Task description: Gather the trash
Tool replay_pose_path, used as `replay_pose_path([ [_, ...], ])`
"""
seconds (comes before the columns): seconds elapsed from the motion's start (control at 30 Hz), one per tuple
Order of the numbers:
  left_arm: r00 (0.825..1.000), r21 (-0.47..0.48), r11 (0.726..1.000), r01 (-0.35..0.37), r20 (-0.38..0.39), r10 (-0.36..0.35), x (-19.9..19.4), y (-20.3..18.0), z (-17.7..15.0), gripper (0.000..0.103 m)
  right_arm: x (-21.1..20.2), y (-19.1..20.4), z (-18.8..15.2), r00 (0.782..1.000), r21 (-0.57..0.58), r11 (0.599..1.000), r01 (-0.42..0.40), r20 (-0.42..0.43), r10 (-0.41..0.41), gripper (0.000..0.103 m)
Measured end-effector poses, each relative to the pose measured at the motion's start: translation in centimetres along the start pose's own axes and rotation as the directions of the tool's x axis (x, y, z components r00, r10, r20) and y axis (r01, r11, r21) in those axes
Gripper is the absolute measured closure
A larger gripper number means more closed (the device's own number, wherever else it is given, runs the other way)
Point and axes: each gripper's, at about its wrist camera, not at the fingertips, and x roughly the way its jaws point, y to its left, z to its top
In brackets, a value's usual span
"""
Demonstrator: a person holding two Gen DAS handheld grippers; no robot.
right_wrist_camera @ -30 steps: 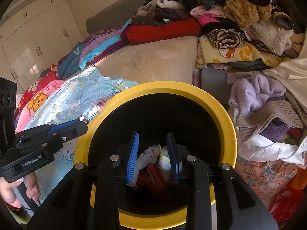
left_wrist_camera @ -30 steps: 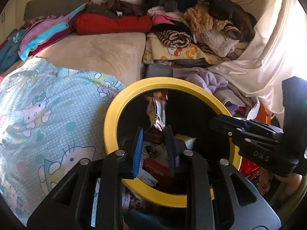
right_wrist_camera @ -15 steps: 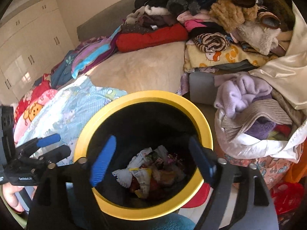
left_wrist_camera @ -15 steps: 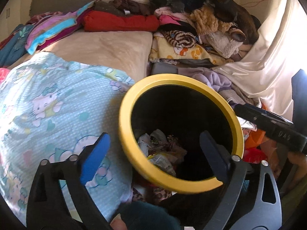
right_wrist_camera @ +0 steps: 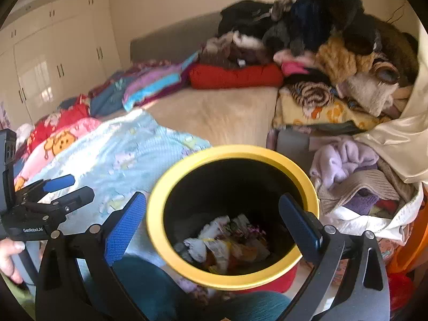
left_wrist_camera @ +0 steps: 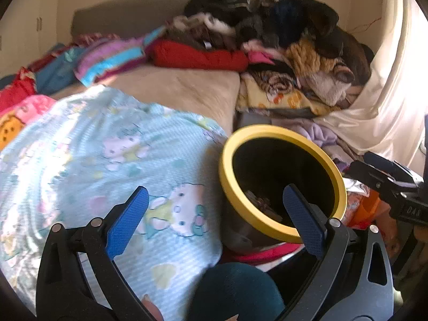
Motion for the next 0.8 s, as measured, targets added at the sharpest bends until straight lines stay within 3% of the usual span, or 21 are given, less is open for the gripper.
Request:
replay_pose_path([
  [0.2, 0.994, -0.018, 0.999, -0.045, 0.097, 0.047, -4.4, 1.4, -1.7, 0.011, -3.3, 3.4, -2.2, 0.988, 0.018, 1.000, 0.006, 0.157, -0.008, 0.006],
  [0.37, 0.977, 0.001, 0.993, -0.119, 0.176, 0.117, -7.7, 1.6, -3.7, 0.011, -6.8, 6.8, -4.3, 0.950, -0.069, 0.997, 0.024, 0.313, -0.001, 0.006],
  [0.5, 0.959, -0.019, 0.985, -0.172, 0.224, 0.172, -9.6, 2.3, -4.7, 0.011, -8.4, 7.6, -5.0, 0.919, -0.071, 0.996, 0.047, 0.393, -0.015, 0.006],
  [0.57, 0.954, -0.025, 0.984, -0.178, 0.240, 0.179, -10.1, 2.5, -4.8, 0.011, -8.7, 7.6, -5.3, 0.911, -0.064, 0.996, 0.057, 0.411, -0.026, 0.006],
  [0.67, 0.943, -0.045, 0.979, -0.200, 0.263, 0.204, -10.6, 2.6, -4.7, 0.011, -8.2, 7.5, -5.5, 0.916, -0.062, 0.996, 0.060, 0.401, -0.030, 0.006],
  [0.8, 0.945, -0.058, 0.979, -0.196, 0.256, 0.205, -10.3, 2.8, -4.8, 0.011, -7.5, 7.4, -5.6, 0.925, -0.059, 0.996, 0.067, 0.378, -0.040, 0.006],
])
